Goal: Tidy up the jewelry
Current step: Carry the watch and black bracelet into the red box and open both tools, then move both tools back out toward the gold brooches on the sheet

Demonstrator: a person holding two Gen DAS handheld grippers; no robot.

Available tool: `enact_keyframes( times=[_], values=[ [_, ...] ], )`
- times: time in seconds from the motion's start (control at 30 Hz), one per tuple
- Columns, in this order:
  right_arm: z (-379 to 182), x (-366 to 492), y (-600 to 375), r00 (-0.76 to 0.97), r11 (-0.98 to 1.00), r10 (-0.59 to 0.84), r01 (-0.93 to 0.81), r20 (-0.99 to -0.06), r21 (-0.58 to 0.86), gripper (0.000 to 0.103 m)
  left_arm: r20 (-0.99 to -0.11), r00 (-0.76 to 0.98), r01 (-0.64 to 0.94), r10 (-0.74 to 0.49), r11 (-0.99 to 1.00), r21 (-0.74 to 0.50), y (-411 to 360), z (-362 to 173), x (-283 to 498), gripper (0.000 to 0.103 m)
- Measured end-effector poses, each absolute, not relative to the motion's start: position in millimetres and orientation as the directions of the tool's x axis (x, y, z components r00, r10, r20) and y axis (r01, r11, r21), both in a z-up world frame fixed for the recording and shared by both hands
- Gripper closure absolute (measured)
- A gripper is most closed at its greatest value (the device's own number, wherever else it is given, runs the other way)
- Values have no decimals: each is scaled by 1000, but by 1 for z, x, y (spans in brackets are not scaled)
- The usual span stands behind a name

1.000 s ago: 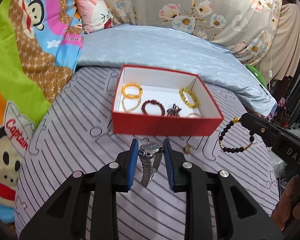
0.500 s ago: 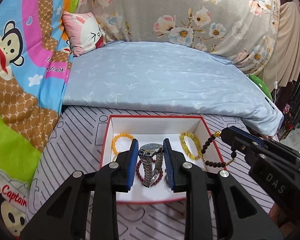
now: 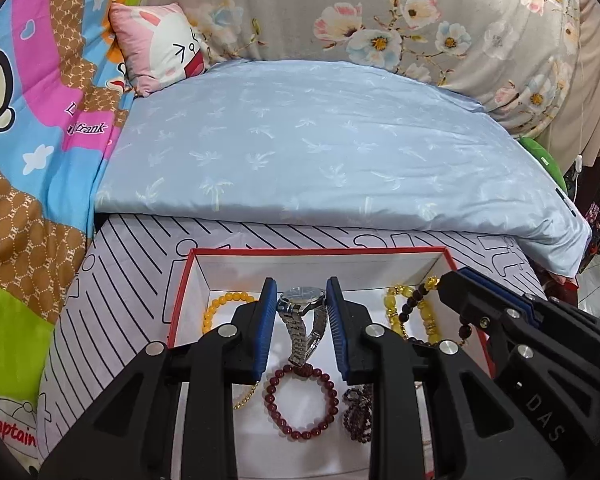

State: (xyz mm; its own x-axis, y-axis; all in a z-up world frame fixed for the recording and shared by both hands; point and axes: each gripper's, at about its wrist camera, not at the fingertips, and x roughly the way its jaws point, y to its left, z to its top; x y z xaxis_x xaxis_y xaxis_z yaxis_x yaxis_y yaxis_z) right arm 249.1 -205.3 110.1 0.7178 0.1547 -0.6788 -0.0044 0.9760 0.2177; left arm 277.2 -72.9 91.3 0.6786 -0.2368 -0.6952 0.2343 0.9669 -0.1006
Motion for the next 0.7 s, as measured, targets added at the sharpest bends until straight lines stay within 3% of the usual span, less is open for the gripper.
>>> enact_keyframes(
  times=[0.27,0.33,0.37,0.4,0.47,0.7],
  values=[
    [94,259,-206,700,974,161,3,-696,228,92,-710,664,237,-233,967,-95,-77,79,291,78],
    [95,257,-208,708,974,148,17,-691,226,80,-707,668,229,-233,968,-103,-75,78,292,76],
    [95,256,-209,713,974,139,27,-687,225,73,-706,670,225,-231,969,-103,-74,79,292,70],
    [97,254,-212,721,973,128,41,-681,226,69,-703,672,220,-232,969,-109,-72,80,292,61],
    [99,250,-218,728,968,131,53,-673,247,66,-695,679,213,-236,969,-121,-68,83,290,58],
    [101,228,-229,732,964,117,78,-671,253,66,-682,691,203,-242,969,-138,-56,95,277,58]
  ],
)
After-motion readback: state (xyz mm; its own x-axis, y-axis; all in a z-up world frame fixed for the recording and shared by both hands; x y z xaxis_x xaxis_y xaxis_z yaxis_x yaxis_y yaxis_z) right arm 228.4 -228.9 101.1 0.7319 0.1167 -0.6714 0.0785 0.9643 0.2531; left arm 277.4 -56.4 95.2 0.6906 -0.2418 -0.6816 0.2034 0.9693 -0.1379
